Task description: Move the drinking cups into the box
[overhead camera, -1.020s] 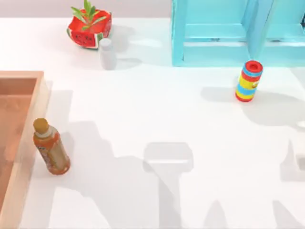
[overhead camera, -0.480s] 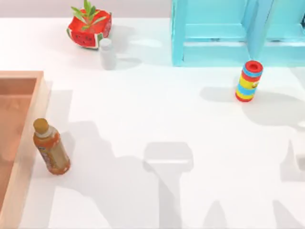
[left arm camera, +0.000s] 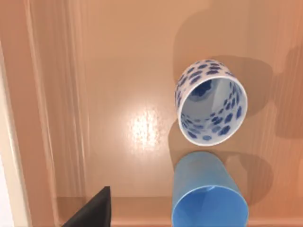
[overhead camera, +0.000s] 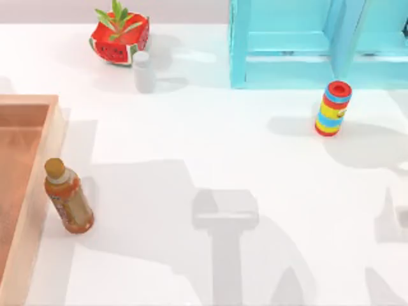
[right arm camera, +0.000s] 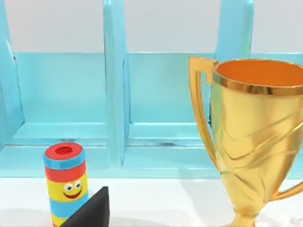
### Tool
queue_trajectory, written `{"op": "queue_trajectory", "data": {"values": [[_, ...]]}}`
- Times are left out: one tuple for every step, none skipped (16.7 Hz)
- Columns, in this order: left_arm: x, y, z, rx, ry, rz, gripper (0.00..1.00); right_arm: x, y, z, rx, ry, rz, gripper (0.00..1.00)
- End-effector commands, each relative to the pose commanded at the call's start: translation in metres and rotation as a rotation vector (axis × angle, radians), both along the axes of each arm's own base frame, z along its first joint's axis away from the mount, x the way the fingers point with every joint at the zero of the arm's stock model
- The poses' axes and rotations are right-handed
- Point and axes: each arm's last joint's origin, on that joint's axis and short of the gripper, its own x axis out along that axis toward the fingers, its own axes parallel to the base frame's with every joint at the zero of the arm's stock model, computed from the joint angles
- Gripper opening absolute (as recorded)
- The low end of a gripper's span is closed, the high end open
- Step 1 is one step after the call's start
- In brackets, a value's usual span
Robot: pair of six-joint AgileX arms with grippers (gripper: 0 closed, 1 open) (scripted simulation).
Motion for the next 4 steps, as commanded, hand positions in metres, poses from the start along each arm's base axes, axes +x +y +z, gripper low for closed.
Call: {"op": "queue_trajectory", "data": {"values": [[-0.001,-0.001,0.009,0.001,0.0,-0.001,1.0,0.0,0.0,0.0,0.0,0.0,0.0,1.0],[-0.003,-0.001,0.016,0.002,0.0,-0.003,1.0,0.0,0.0,0.0,0.0,0.0,0.0,1.0],[-0.004,-0.002,0.021,0.003,0.0,-0.003,1.0,0.0,0.0,0.0,0.0,0.0,0.0,1.0],[-0.004,-0.002,0.022,0.004,0.0,-0.004,1.0,0.0,0.0,0.0,0.0,0.0,0.0,1.0]]}}
